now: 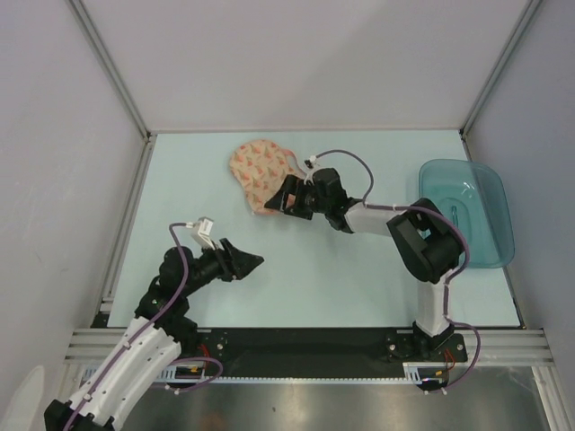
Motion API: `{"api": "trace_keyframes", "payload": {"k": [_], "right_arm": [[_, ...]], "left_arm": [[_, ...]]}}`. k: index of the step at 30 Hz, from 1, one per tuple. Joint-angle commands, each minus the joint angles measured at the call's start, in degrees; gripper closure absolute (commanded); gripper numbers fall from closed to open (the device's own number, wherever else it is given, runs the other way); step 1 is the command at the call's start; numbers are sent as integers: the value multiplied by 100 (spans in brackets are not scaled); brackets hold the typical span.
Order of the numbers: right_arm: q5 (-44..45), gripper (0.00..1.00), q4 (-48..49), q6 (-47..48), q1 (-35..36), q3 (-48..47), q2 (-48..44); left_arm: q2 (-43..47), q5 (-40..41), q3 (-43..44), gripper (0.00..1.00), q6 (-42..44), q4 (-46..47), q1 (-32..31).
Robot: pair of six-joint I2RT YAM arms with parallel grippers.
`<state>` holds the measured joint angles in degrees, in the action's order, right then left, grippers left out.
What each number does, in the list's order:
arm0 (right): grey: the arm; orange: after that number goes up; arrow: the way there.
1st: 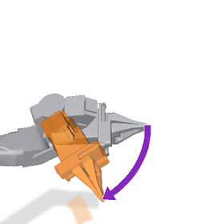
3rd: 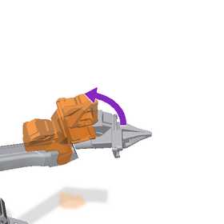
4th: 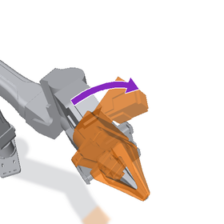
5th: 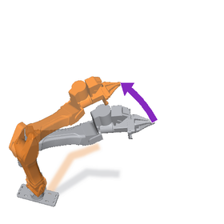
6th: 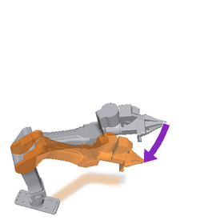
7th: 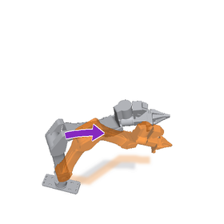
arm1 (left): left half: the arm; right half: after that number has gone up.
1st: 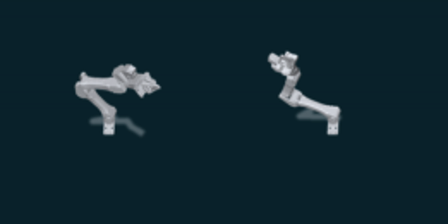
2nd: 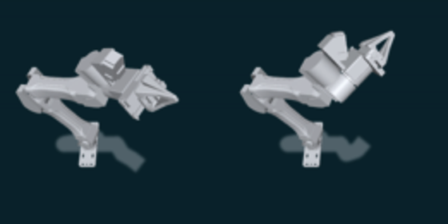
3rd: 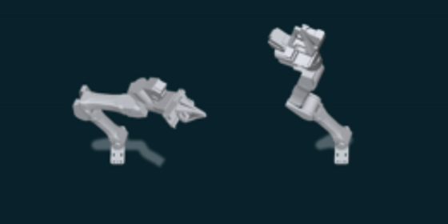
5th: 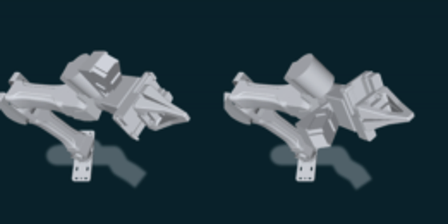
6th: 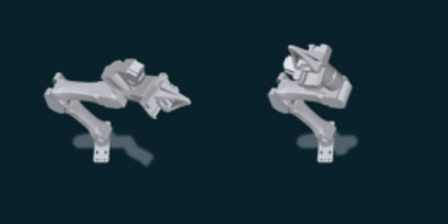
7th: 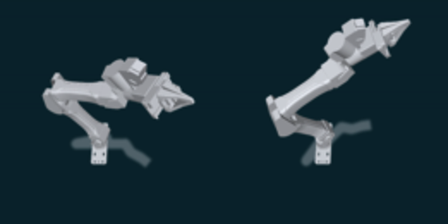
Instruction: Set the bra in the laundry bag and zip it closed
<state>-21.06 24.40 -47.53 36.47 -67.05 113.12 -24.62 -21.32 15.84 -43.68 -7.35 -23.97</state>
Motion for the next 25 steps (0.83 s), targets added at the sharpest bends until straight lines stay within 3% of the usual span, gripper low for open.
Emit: {"api": "trace_keyframes", "payload": {"k": [1,5,8,10,15,16,21,23,24,25], "right_arm": [[575,0,-1735,1315,132,541,-991],[1532,0,-2203,1361,264,1648,-2386],[1998,1,-1616,1185,544,2980,-3407],[2341,0,-1080,1054,764,3669,-4558],[3283,0,-726,149,1459,5568,-7071],[3301,0,-779,8,1512,5814,-7911],[3530,0,-2403,-951,1846,6694,-10833],[3591,0,-2215,-1153,2013,6696,-10725],[3565,0,-1812,-1127,2144,6696,-10549],[2773,0,-1120,-936,2319,7183,-10434]], "left_arm": [[-270,-687,-256,25,-368,1205,32],[-623,-962,-283,18,-598,1930,-142],[-474,-674,-370,14,-615,2527,-598],[-333,-436,-554,14,-633,2948,-845],[747,-4,-1538,12,-1194,4030,-1277],[992,14,-1931,12,-1291,4127,-1286],[2808,-223,-2646,8,-1836,3848,-1304],[3277,-311,-2630,7,-1863,3233,-1321],[3027,-590,-2629,7,-1898,3388,-1330],[2912,-723,-2690,6,-2003,4034,-1330]]}}
